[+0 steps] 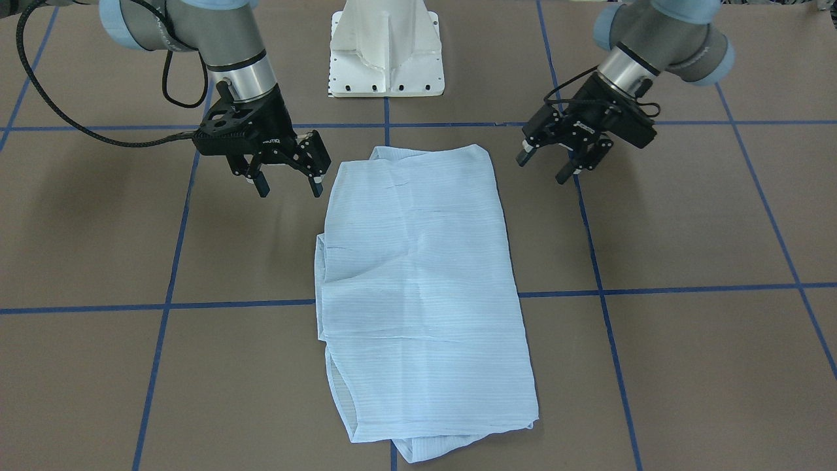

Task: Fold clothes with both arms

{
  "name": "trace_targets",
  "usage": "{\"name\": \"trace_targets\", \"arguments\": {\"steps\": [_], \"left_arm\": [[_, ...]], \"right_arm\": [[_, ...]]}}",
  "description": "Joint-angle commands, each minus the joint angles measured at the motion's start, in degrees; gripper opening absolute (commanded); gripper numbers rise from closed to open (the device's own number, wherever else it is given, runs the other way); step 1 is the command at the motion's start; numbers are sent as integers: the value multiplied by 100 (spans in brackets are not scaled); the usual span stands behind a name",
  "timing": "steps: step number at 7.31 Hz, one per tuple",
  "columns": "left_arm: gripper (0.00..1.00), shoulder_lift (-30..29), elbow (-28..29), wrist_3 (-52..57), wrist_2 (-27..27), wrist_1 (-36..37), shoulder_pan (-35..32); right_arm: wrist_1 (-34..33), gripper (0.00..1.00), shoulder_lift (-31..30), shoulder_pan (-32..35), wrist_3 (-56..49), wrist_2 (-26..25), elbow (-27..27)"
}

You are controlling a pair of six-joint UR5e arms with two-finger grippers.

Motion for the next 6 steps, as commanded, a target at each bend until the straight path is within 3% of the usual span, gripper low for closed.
{"name": "trace_targets", "arguments": {"steps": [1, 3, 6], "left_arm": [[100, -237, -20, -839, 642, 934, 915], [95, -711, 42, -1087, 891, 1937, 1436], [78, -695, 278, -1080, 891, 2012, 1570]], "right_arm": [[18, 100, -24, -50, 35, -26, -22], [18, 100, -24, -85, 35, -34, -39], [18, 100, -24, -103, 35, -43, -39]]}}
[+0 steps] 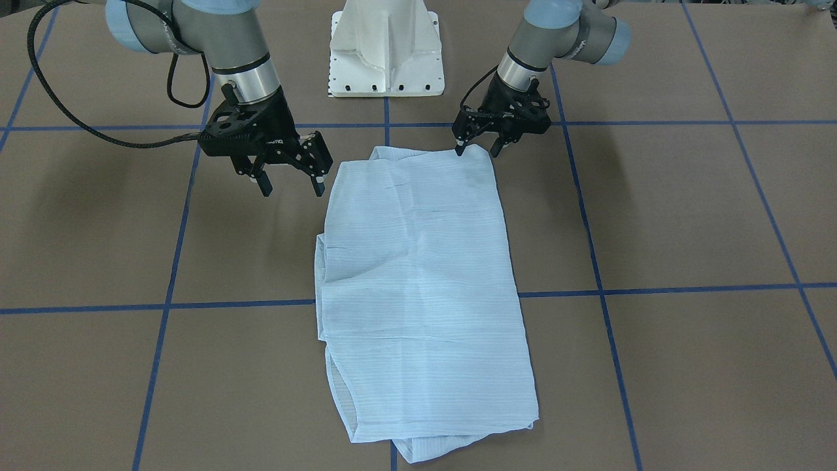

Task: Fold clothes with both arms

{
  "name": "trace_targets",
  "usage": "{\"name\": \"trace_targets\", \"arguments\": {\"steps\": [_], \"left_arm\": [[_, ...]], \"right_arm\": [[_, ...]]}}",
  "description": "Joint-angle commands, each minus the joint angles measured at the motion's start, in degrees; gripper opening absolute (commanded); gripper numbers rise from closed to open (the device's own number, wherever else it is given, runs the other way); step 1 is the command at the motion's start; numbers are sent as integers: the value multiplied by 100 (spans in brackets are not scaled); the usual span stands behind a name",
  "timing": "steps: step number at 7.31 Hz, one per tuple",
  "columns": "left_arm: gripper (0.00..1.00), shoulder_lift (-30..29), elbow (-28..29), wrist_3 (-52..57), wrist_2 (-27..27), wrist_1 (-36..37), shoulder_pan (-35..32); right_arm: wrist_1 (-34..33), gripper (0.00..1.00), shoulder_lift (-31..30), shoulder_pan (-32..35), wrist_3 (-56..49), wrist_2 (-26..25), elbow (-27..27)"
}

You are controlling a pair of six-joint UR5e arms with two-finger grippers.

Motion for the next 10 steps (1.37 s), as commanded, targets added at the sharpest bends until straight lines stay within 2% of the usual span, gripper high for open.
{"name": "trace_targets", "arguments": {"steps": [1, 2, 3, 4, 5, 6, 7, 9, 10], "left_arm": [[78, -30, 159, -1, 1, 36, 34], [72, -38, 159, -10, 1, 27, 34], [49, -82, 159, -10, 1, 35, 34], [15, -91, 151, -1, 1, 36, 34], [0, -100, 107, -1, -7, 27, 34], [0, -100, 89, -1, 1, 27, 34], [0, -109, 72, -10, 10, 27, 34], [0, -161, 63, -19, 19, 27, 34], [0, -162, 63, -80, 19, 18, 34]], "right_arm": [[0, 100, 0, -13, 0, -7, 5], [0, 100, 0, -22, 0, -7, 5], [0, 100, 0, -22, 0, -7, 5], [0, 100, 0, -22, 9, -7, 5], [-17, 100, 0, -83, 183, -42, 14], [-44, 100, 0, -266, 533, -216, 31], [-70, 99, 9, -668, 1128, -714, 40], [-551, 94, 157, -1241, 2637, -842, 57], [-780, 88, 289, -1505, 3324, -885, -3]]}}
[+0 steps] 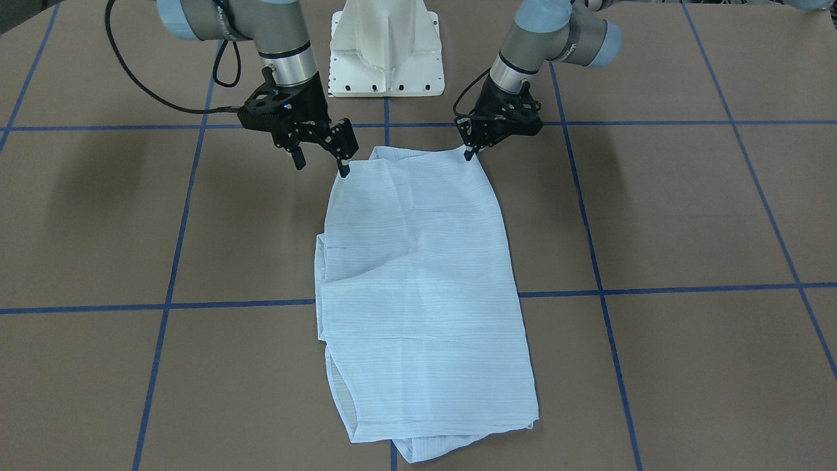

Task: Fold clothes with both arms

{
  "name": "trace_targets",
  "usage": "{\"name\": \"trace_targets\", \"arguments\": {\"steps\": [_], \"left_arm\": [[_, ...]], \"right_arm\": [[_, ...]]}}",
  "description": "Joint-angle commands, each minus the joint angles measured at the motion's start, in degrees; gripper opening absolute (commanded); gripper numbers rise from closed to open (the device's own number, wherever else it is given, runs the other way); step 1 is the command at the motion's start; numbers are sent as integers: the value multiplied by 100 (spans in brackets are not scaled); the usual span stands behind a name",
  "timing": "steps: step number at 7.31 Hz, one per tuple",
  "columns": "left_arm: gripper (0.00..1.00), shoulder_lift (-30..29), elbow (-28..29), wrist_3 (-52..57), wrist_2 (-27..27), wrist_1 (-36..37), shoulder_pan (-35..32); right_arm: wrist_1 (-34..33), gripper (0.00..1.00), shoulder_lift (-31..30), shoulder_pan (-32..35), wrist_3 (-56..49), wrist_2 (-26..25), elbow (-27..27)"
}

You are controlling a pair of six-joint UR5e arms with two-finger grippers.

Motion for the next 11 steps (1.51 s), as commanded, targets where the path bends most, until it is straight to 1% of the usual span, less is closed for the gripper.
{"name": "trace_targets", "arguments": {"steps": [1, 2, 3, 4, 5, 8, 11], "left_arm": [[0, -22, -12, -58, 54, -7, 17], [0, -30, -13, -84, 159, -7, 17], [0, -65, -21, -85, 186, -7, 17], [0, -92, -21, -85, 195, -7, 17], [0, -101, -21, -85, 195, -7, 17], [0, -110, -39, -85, 195, -7, 17], [0, -110, -39, -85, 195, -7, 17]], "right_arm": [[-605, 83, 351, -524, 1604, -76, -155], [-860, 82, 718, -630, 1932, -94, -486], [-880, 82, 1044, -718, 2179, -216, -925], [-872, 82, 1230, -789, 2321, -287, -1234], [-863, 82, 1293, -850, 2427, -322, -1367], [-846, 80, 1293, -947, 2559, -384, -1535], [-845, 80, 1329, -1009, 2586, -384, -1597]]}}
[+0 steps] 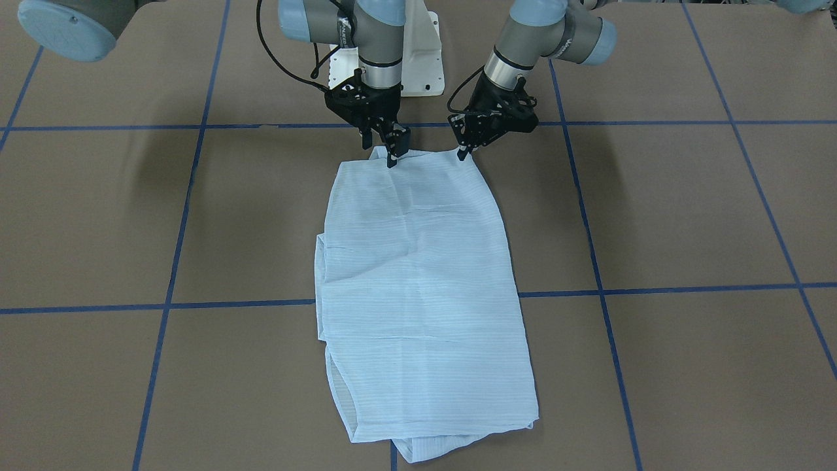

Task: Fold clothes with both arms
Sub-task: 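Grasp the shirt edge nearest the robot with both grippers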

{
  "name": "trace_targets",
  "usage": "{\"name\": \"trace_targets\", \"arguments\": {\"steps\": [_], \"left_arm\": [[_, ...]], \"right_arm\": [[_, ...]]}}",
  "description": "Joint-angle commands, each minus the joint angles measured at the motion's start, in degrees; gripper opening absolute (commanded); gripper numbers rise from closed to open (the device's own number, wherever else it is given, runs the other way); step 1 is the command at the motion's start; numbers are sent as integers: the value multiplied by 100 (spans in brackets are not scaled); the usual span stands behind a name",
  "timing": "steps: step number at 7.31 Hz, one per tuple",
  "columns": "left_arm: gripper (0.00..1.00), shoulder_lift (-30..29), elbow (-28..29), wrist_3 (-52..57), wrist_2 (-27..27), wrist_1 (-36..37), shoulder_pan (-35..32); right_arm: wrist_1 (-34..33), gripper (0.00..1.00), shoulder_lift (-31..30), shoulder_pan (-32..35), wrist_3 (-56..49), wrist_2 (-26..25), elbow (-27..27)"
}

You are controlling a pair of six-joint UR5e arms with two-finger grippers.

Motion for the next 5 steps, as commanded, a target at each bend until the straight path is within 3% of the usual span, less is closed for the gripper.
{"name": "trace_targets", "arguments": {"steps": [1, 4, 5], "left_arm": [[0, 0, -1, 6, 0, 0, 0], [0, 0, -27, 6, 0, 0, 0], [0, 0, -27, 6, 0, 0, 0]], "right_arm": [[1, 80, 5, -21, 85, -9, -28], [10, 74, 119, -21, 191, -141, -299], [18, 55, 172, -21, 339, -141, -301]]}}
